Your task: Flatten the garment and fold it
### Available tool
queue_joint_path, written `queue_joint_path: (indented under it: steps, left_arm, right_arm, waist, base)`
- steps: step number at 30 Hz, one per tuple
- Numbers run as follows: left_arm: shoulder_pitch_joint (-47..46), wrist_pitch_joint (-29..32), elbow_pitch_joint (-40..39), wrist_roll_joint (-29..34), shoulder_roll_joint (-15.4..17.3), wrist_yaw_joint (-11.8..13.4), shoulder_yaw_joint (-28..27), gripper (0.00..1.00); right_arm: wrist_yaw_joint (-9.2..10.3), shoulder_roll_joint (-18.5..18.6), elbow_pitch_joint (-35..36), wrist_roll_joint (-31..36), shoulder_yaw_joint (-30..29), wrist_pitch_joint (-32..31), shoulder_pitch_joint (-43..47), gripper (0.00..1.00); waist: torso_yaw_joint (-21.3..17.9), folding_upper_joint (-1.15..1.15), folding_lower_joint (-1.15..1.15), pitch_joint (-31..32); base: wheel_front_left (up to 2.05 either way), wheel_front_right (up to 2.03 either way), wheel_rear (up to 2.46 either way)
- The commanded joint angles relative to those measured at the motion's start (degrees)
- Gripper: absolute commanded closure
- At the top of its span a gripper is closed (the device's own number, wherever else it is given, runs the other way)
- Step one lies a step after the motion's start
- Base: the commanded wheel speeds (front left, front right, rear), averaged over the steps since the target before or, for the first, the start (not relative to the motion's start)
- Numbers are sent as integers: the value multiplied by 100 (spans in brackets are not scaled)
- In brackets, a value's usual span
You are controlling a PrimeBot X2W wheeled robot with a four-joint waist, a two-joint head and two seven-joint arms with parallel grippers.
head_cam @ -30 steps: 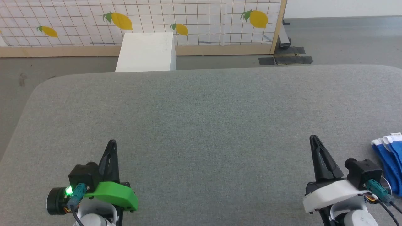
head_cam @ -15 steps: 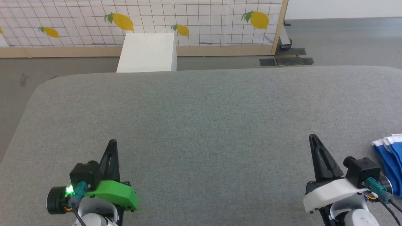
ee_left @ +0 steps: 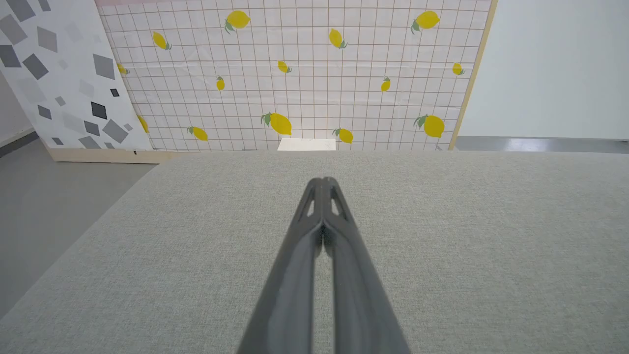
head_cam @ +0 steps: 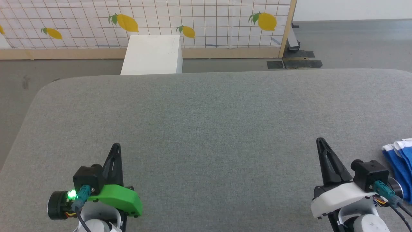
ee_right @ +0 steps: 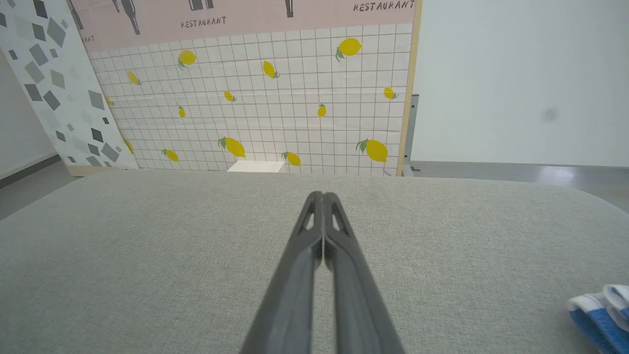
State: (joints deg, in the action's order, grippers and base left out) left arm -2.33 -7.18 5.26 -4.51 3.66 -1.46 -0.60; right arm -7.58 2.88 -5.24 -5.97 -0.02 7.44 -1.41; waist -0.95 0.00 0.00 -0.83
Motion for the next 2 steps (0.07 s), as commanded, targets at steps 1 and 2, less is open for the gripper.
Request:
queue_joint_path:
  steps: [1,2]
  left_arm:
    - [80,27,-34,68,-29,28,13,100]
    - [82,38,-42,74,-30,30,14,100]
  right_arm:
    - [5,0,50,73,1,-56,61,100]
    - [5,0,57,81,1,-67,62,100]
  waist:
    - [3,0,0,2]
    - [4,0,0,3]
  base:
    - [0,0,0]
    - [0,0,0]
